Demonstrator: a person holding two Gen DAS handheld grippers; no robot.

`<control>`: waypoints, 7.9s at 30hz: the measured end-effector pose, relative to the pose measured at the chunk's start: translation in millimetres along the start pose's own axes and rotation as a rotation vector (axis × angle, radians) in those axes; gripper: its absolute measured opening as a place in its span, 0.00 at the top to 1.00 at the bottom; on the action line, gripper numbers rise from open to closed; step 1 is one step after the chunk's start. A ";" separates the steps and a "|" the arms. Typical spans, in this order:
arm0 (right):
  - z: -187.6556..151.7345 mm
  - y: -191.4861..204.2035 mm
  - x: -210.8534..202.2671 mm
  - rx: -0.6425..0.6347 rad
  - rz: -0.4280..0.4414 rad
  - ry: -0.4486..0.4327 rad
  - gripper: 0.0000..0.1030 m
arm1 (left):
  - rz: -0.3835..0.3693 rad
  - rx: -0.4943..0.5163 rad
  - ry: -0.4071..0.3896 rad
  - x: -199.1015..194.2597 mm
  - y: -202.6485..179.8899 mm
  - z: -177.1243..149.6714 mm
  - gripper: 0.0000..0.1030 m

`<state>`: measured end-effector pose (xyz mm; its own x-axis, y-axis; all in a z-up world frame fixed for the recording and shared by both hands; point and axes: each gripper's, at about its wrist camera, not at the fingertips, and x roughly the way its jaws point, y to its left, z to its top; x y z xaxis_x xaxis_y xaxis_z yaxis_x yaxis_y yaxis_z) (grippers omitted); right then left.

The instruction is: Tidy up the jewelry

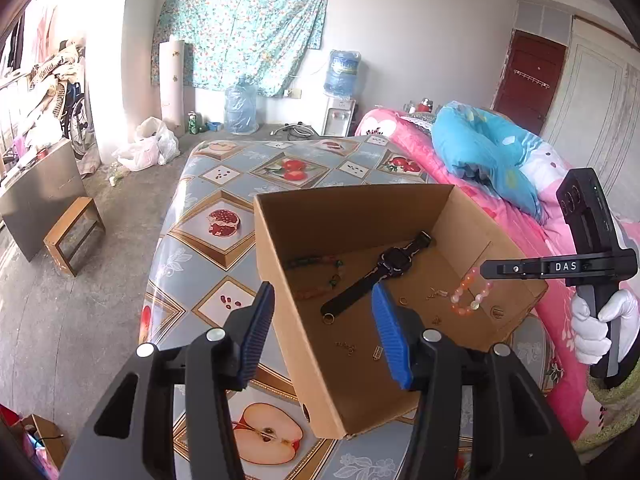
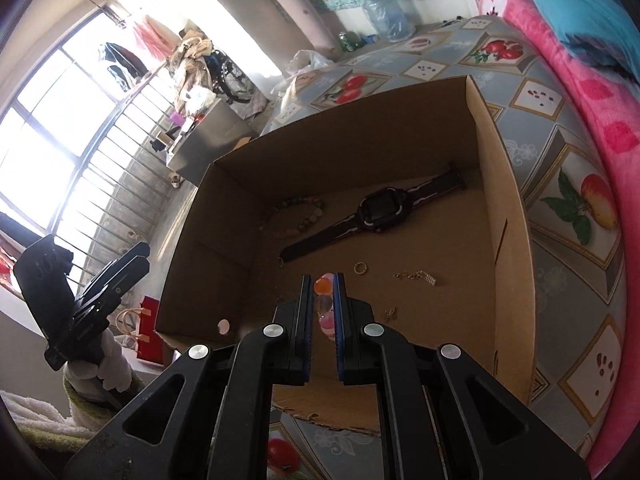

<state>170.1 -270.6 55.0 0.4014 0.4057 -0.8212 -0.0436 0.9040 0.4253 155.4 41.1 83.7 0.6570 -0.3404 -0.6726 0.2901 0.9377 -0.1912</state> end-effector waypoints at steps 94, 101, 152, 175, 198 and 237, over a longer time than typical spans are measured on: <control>-149.6 -33.5 -106.5 0.149 -0.257 -0.352 0.54 | 0.084 -0.172 0.014 -49.1 -30.7 -92.3 0.20; -178.2 4.3 -123.3 0.031 -0.325 -0.481 0.31 | 0.195 -0.088 -0.083 -80.2 -54.5 -100.5 0.06; -173.8 25.8 -19.5 -0.015 -0.418 -0.183 0.20 | 0.260 -0.035 0.246 6.7 -102.6 -117.5 0.06; -170.2 27.9 -12.6 -0.020 -0.422 -0.169 0.20 | 0.264 -0.041 0.274 11.4 -97.8 -118.7 0.06; -169.9 28.4 -13.7 -0.017 -0.423 -0.170 0.20 | 0.259 -0.046 0.274 10.9 -97.9 -116.9 0.06; -171.4 31.4 -12.5 -0.011 -0.427 -0.174 0.20 | 0.258 -0.052 0.275 12.2 -96.7 -116.4 0.06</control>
<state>6.9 -224.2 13.4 0.5333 -0.0316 -0.8453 0.1500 0.9870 0.0577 54.3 -45.6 10.7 0.4903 -0.0680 -0.8689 0.0989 0.9949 -0.0221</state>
